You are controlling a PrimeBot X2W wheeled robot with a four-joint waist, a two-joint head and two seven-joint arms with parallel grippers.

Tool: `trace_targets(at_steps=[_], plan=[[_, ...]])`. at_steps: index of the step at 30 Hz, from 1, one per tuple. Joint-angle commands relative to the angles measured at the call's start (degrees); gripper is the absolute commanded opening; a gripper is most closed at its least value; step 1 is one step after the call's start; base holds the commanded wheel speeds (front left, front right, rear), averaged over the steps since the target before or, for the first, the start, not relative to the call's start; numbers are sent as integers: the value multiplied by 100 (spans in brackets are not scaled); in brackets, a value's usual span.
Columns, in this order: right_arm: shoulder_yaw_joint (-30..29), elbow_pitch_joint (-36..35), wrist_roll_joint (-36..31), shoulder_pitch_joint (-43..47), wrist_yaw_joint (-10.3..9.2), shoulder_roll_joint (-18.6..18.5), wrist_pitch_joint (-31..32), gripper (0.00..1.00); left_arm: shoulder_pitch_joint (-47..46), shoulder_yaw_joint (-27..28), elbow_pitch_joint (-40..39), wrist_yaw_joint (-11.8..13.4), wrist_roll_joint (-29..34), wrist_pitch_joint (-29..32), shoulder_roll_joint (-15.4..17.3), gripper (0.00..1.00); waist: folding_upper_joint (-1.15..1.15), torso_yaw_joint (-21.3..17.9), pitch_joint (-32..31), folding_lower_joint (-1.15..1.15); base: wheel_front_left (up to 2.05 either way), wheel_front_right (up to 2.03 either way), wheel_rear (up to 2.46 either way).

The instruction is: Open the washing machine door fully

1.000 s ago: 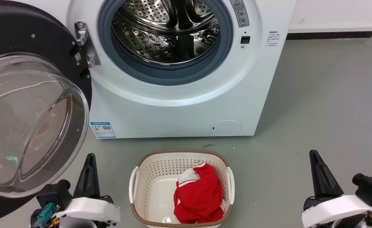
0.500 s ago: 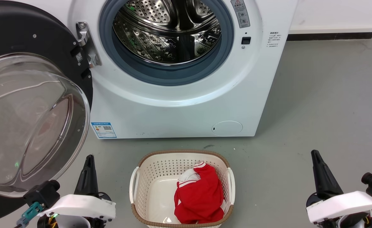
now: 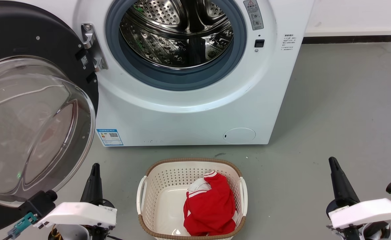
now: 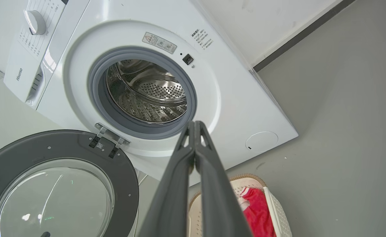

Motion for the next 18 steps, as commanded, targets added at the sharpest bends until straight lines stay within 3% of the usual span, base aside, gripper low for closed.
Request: trace_targets(at_steps=[1, 18], plan=[[-13, -19, 229, -188, 0, -46, 42, 0, -137, 43, -34, -49, -221, 54, 14, 0, 0, 2, -2, 0, 0, 0, 0], [-80, 202, 1476, -305, 0, -60, 220, 0, -228, 134, 101, -170, -1456, 358, -6, 0, 0, 24, -21, 0, 0, 0, 0]])
